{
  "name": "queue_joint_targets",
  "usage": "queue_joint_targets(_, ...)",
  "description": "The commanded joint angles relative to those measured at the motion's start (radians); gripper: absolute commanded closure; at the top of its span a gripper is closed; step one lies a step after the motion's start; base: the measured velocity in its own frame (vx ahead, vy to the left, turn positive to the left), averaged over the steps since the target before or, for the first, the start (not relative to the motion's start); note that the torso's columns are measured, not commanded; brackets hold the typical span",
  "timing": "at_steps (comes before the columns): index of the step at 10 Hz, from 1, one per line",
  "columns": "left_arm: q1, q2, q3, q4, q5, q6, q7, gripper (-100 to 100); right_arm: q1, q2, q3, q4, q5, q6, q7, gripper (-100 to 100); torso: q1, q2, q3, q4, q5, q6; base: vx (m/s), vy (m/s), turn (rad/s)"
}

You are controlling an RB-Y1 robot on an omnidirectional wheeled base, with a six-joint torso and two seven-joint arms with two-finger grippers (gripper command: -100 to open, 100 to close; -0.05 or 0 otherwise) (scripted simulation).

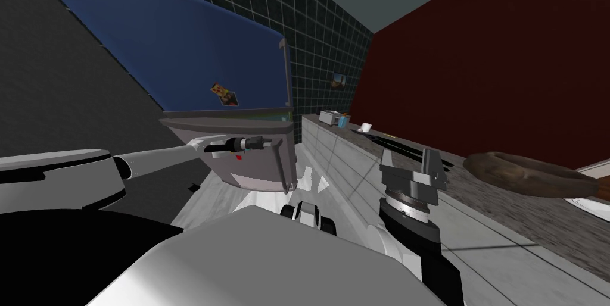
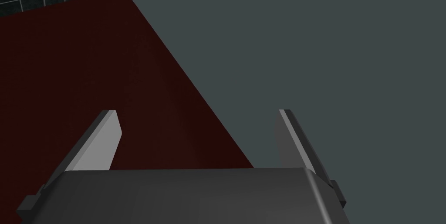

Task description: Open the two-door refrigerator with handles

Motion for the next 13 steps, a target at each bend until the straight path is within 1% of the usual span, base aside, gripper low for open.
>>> queue_joint_targets(1,-0.037,-0.003,-0.077,0.079,-0.004,-0.06,-0.002,100,0.0,0.0,0.0,0.0,0.0,0.0,0.0,0,-0.001,-0.002,-0.001,0.0,-0.001,0.0,-0.022,-0.017,-0.017)
queue_joint_targets(2,-0.105,-0.024,-0.108,0.129,-0.006,-0.115,-0.009,100,0.0,0.0,0.0,0.0,0.0,0.0,0.0,0,0.001,-0.007,-0.004,-0.003,0.001,-0.001,-0.103,-0.047,0.069)
queue_joint_targets(3,-0.14,-0.024,-0.134,0.161,-0.006,-0.145,-0.009,100,0.0,0.0,0.0,0.0,0.0,0.0,0.0,0,0.0,-0.004,-0.003,-0.002,0.001,0.0,-0.137,-0.031,0.045)
queue_joint_targets(4,-0.149,-0.024,-0.161,0.189,-0.006,-0.174,-0.009,100,0.0,0.0,0.0,0.0,0.0,0.0,0.0,0,-0.001,-0.001,0.0,0.0,0.0,0.001,-0.072,-0.008,-0.018)
queue_joint_targets(5,-0.149,-0.024,-0.189,0.2,-0.006,-0.177,-0.009,100,0.0,0.0,0.0,0.0,0.0,0.0,0.0,0,0.0,-0.003,-0.001,0.0,0.0,0.0,-0.017,0.006,0.004)
queue_joint_targets(6,-0.149,-0.024,-0.192,0.2,-0.006,-0.177,-0.009,100,0.0,0.0,0.0,0.0,0.0,0.0,0.0,0,0.0,-0.006,-0.003,-0.003,0.001,0.001,0.0,0.0,0.0)
queue_joint_targets(7,-0.216,-0.044,-0.227,0.246,-0.008,-0.229,-0.015,100,0.0,0.0,0.0,0.0,0.0,0.0,0.0,0,0.001,-0.01,-0.006,-0.005,0.002,0.0,-0.119,-0.026,0.057)
queue_joint_targets(8,-0.252,-0.044,-0.248,0.275,-0.008,-0.257,-0.015,100,0.0,0.0,0.0,0.0,0.0,0.0,0.0,0,0.0,-0.003,-0.002,-0.004,0.002,0.0,-0.137,-0.033,0.049)
queue_joint_targets(9,-0.261,-0.044,-0.274,0.303,-0.008,-0.286,-0.015,100,0.0,0.0,0.0,0.0,0.0,0.0,0.0,0,-0.003,-0.001,0.0,-0.001,0.0,0.002,-0.068,-0.019,-0.003)
queue_joint_targets(10,-0.261,-0.044,-0.3,0.32,-0.008,-0.294,-0.015,100,0.0,0.0,0.0,0.0,0.0,0.0,0.0,0,-0.003,-0.004,-0.001,-0.002,0.0,0.002,-0.022,-0.003,-0.007)
queue_joint_targets(11,-0.261,-0.044,-0.304,0.32,-0.008,-0.294,-0.015,100,0.0,0.0,0.0,0.0,0.0,0.0,0.0,0,-0.002,-0.008,-0.004,-0.004,0.001,0.002,0.0,0.005,0.005)
queue_joint_targets(12,-0.324,-0.064,-0.336,0.365,-0.01,-0.347,-0.021,100,0.0,0.0,0.0,0.0,0.0,0.0,0.0,0,-0.001,-0.01,-0.006,-0.005,0.002,0.002,-0.096,-0.027,0.063)
queue_joint_targets(13,-0.359,-0.064,-0.358,0.395,-0.01,-0.372,-0.021,100,0.0,0.0,0.0,0.0,0.0,0.0,0.0,0,-0.003,-0.005,-0.003,-0.005,0.002,0.002,-0.148,-0.022,0.046)
